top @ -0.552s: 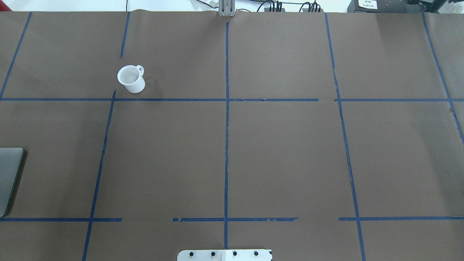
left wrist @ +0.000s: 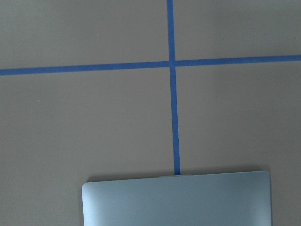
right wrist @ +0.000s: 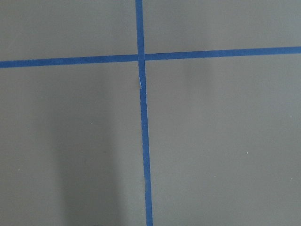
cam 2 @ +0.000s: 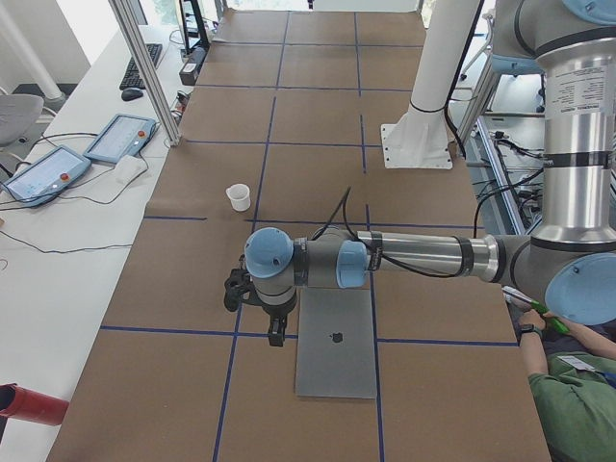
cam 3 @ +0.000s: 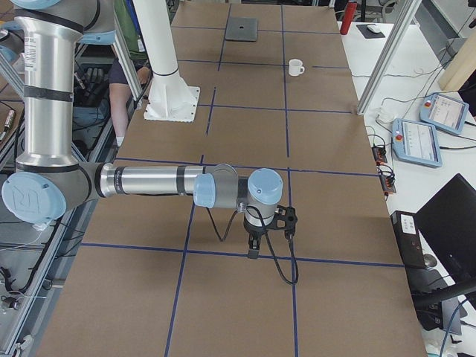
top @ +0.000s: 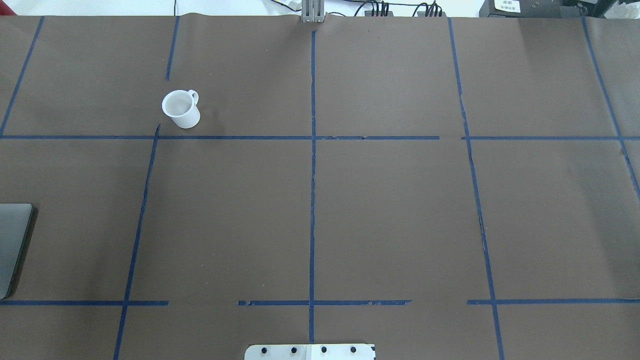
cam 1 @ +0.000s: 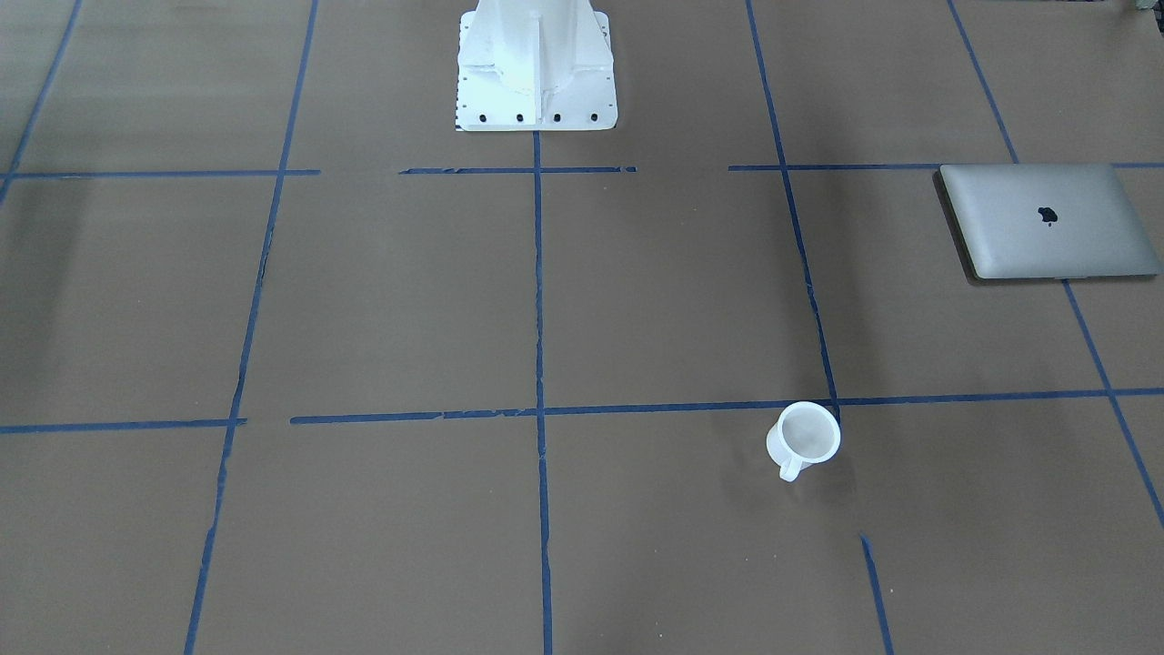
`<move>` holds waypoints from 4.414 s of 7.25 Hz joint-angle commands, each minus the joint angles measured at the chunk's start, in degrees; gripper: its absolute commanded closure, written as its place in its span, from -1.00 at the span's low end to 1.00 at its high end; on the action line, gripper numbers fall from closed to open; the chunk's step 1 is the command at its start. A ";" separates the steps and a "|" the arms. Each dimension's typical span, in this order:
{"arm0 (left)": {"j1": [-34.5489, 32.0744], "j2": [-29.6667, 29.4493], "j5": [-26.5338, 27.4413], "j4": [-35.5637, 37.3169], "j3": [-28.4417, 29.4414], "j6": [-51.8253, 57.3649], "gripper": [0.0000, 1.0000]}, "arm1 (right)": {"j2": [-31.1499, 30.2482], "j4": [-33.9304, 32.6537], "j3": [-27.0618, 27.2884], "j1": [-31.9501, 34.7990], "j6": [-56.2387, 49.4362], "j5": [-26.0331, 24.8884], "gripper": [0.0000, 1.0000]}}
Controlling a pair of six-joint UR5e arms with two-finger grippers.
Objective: Place cup on laptop
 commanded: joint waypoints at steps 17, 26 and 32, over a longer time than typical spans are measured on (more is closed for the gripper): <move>33.20 -47.47 8.16 -19.41 31.85 -45.64 -1.00 | 0.00 0.00 0.00 0.00 -0.01 0.00 -1.00; 37.24 -47.66 11.25 -27.43 39.79 -46.00 -0.99 | 0.00 0.00 0.00 0.00 -0.01 0.00 -1.00; 37.51 -48.10 11.95 -27.43 40.59 -46.61 0.09 | 0.00 0.00 0.00 0.00 -0.01 0.00 -1.00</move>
